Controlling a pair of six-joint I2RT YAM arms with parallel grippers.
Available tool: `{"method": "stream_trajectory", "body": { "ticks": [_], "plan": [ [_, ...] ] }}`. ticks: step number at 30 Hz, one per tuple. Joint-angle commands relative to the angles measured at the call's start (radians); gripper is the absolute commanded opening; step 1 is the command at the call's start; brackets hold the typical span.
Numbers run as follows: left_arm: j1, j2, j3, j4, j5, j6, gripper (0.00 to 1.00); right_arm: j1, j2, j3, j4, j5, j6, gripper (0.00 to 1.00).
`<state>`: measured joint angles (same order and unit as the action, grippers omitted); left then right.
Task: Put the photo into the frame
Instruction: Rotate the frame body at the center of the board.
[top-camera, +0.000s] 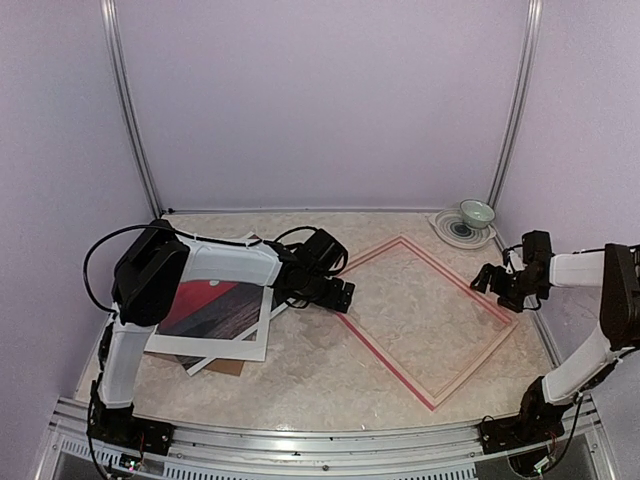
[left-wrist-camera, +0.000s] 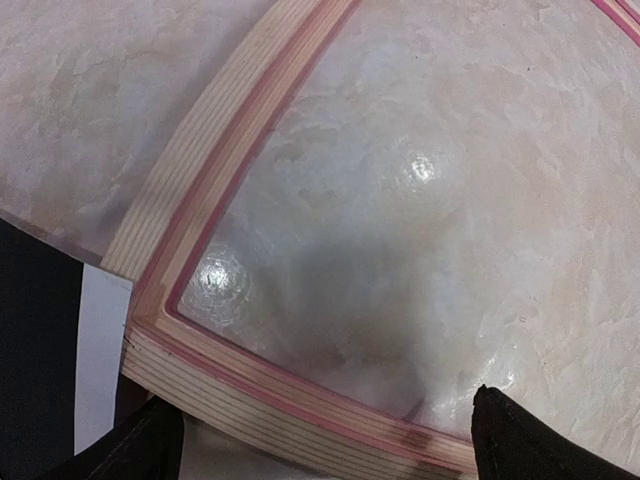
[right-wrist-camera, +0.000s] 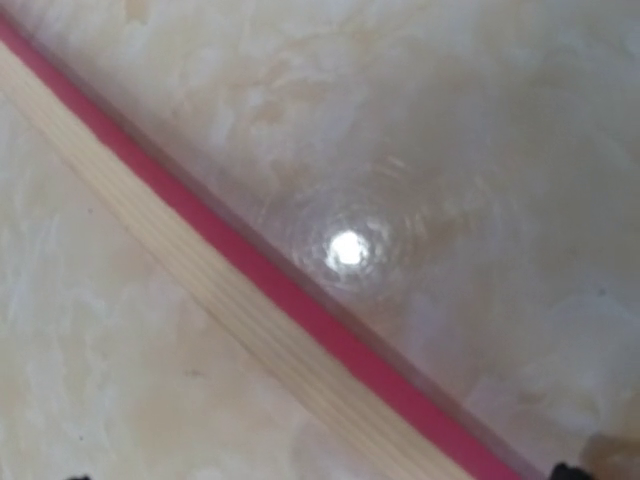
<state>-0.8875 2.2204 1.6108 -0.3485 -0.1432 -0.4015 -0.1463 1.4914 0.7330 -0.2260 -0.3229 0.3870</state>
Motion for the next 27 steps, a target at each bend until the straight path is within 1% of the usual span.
{"method": "stream_trajectory", "body": {
  "ticks": [1, 6, 18, 27],
  "plan": [
    [0.007, 0.049, 0.067, 0.019, 0.032, -0.002, 0.99, 0.009, -0.026, -0.030, -0.014, -0.016, 0.018, 0.99],
    [0.026, 0.081, 0.119, 0.027, 0.049, -0.008, 0.99, 0.008, -0.036, -0.047, -0.010, -0.029, 0.024, 0.99],
    [0.060, 0.179, 0.309, 0.029, 0.095, -0.019, 0.99, 0.035, -0.044, -0.072, 0.016, -0.075, 0.055, 0.99],
    [0.079, 0.202, 0.330, 0.058, 0.123, -0.035, 0.99, 0.073, -0.066, -0.093, 0.016, -0.098, 0.067, 0.99]
  ]
}}
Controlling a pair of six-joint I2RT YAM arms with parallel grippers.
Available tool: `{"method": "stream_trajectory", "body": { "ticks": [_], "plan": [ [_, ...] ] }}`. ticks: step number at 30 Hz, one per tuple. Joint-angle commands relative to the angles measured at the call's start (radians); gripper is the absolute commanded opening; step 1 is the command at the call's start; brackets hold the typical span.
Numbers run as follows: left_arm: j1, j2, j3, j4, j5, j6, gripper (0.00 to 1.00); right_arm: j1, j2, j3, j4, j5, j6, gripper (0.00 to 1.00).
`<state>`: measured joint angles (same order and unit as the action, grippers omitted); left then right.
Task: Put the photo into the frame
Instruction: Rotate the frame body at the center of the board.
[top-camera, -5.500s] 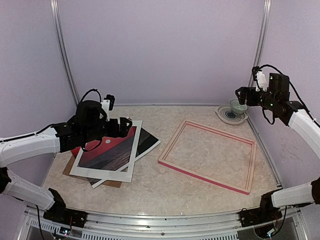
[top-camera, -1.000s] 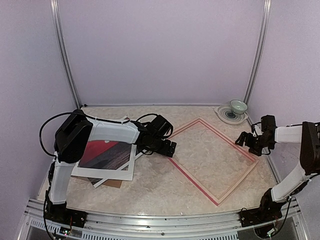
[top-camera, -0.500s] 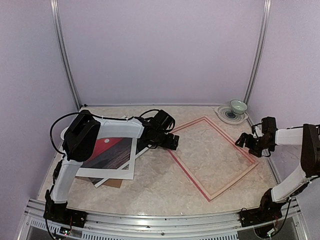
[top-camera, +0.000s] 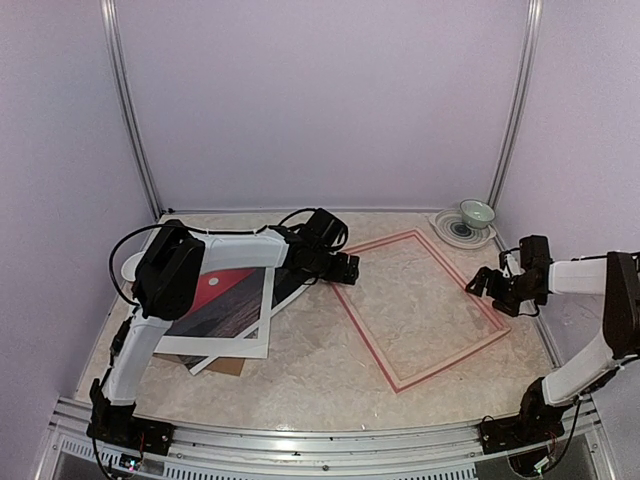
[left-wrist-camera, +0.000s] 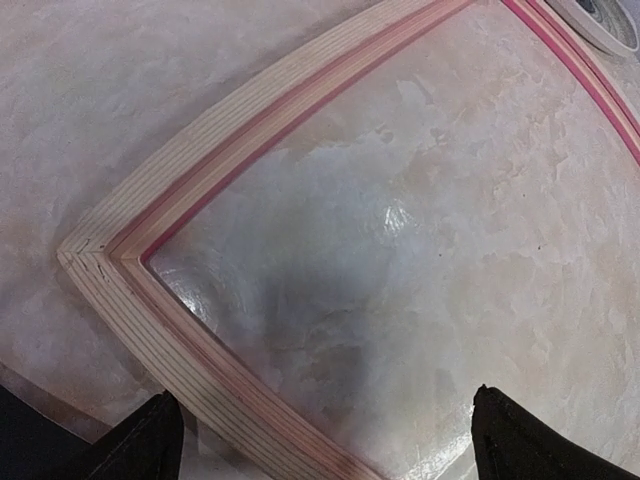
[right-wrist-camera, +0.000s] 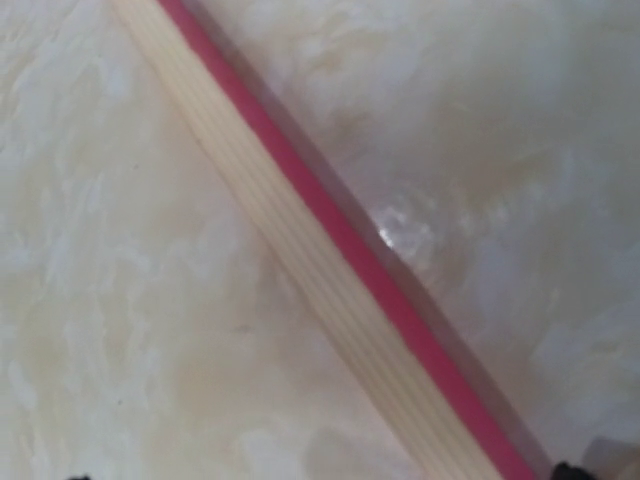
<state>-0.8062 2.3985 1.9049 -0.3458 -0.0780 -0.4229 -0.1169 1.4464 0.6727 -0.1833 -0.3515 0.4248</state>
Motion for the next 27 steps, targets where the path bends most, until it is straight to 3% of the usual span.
{"method": "stream_trajectory", "body": {
  "ticks": [1, 27],
  "plan": [
    [0.000, 0.028, 0.038, 0.058, 0.058, -0.016, 0.99, 0.052, -0.026, -0.037, -0.028, -0.068, 0.032, 0.99],
    [0.041, 0.079, 0.083, 0.104, 0.072, -0.017, 0.99, 0.114, -0.221, -0.149, -0.085, -0.077, 0.100, 0.99]
  ]
}}
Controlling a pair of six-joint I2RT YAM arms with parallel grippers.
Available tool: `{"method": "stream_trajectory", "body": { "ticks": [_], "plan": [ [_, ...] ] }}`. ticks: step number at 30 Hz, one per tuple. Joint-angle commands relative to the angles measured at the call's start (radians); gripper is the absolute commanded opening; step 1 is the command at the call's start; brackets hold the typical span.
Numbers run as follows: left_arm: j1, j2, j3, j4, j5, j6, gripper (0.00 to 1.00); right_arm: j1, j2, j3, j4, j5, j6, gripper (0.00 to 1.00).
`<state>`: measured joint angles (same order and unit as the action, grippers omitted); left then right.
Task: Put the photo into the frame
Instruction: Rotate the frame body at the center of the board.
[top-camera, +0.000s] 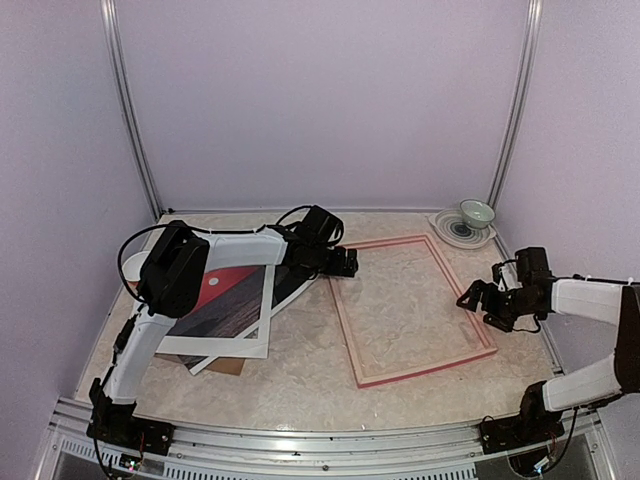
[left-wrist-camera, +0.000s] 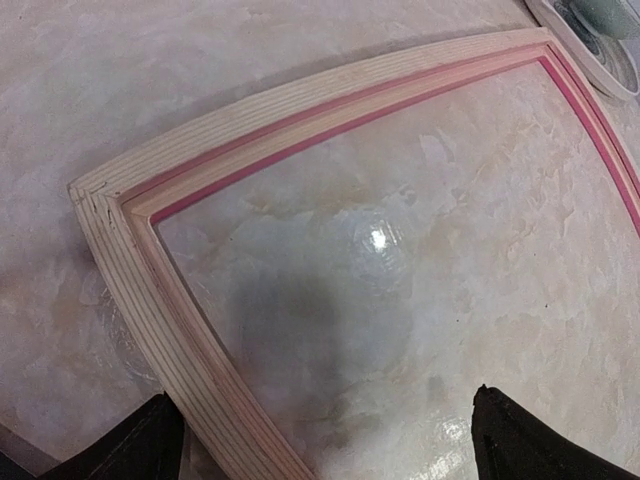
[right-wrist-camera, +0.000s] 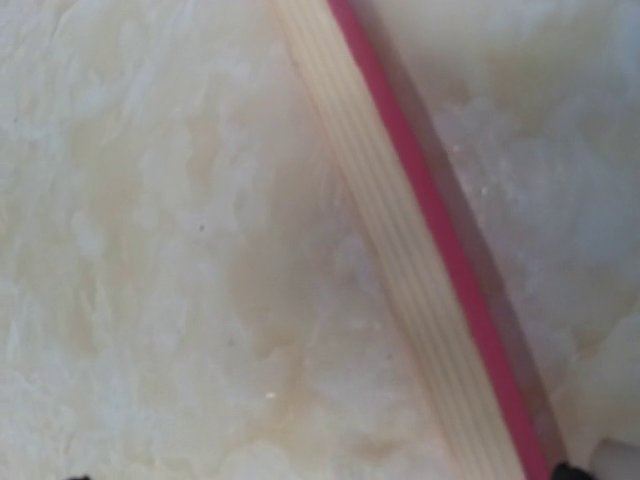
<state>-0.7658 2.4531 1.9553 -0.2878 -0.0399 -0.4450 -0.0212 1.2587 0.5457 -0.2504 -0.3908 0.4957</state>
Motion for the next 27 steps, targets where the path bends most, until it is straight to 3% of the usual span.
{"method": "stream_trajectory", "body": {
  "ticks": [1, 27],
  "plan": [
    [0.000, 0.024, 0.031, 0.050, 0.034, 0.007, 0.99, 0.046, -0.038, -0.028, -0.018, -0.037, 0.033, 0.99],
    [0.025, 0.023, 0.035, 0.075, 0.016, 0.010, 0.99, 0.152, -0.064, -0.048, -0.034, 0.006, 0.080, 0.99]
  ]
}}
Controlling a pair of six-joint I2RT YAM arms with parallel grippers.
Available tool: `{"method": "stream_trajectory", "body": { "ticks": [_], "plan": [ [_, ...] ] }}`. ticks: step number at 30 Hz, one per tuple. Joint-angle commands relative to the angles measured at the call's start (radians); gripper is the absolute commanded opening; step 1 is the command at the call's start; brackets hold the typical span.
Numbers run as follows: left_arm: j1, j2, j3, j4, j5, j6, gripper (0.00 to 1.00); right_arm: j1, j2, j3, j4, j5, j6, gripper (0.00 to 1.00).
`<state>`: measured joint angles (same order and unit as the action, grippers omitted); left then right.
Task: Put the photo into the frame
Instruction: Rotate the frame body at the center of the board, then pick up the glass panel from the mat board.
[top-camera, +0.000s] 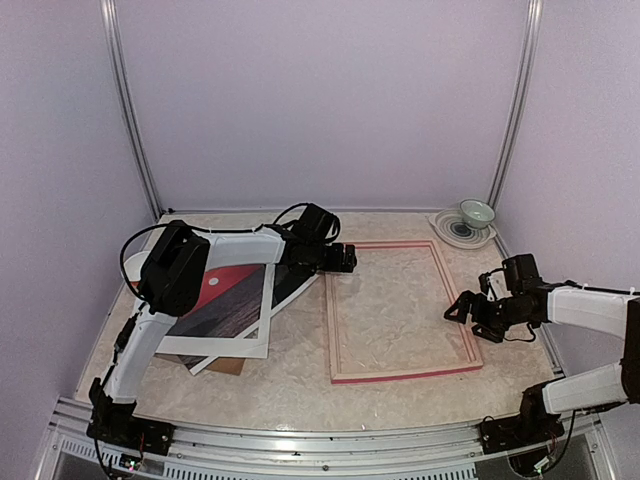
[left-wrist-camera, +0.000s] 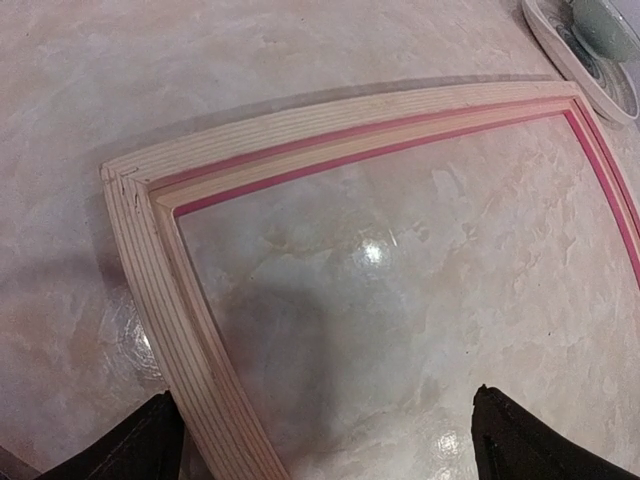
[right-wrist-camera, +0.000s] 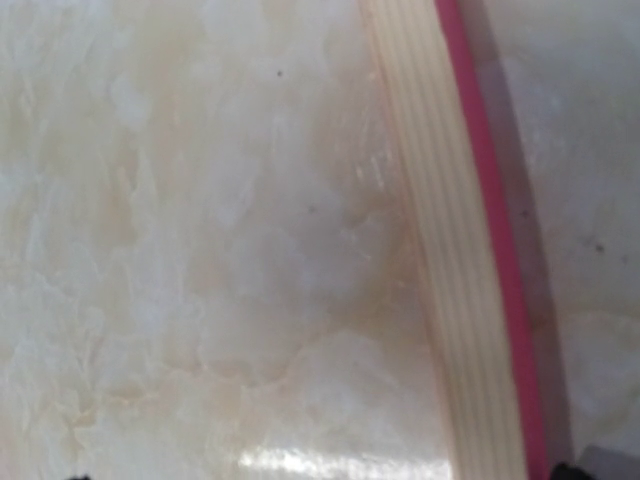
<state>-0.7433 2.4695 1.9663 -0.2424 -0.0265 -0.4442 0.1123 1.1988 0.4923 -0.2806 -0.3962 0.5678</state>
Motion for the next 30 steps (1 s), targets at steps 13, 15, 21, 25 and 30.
{"method": "stream_trajectory", "body": {
  "ticks": [13, 15, 21, 25, 30],
  "plan": [
    [0.023, -0.149, -0.052, 0.027, -0.119, 0.056, 0.99, 0.018, -0.045, 0.161, -0.131, 0.180, -0.027, 0.99],
    [0.027, -0.193, -0.064, 0.012, -0.147, 0.074, 0.99, 0.018, -0.050, 0.171, -0.130, 0.183, -0.016, 0.99],
    [0.026, -0.324, -0.185, -0.025, -0.201, 0.085, 0.99, 0.047, -0.068, 0.216, -0.163, 0.217, -0.003, 0.99],
    [0.022, -0.448, -0.360, -0.013, -0.231, 0.059, 0.99, 0.095, -0.086, 0.267, -0.199, 0.289, -0.035, 0.99],
    [0.008, -0.597, -0.492, -0.030, -0.269, 0.029, 0.99, 0.118, -0.100, 0.334, -0.211, 0.296, -0.079, 0.99]
  ]
}}
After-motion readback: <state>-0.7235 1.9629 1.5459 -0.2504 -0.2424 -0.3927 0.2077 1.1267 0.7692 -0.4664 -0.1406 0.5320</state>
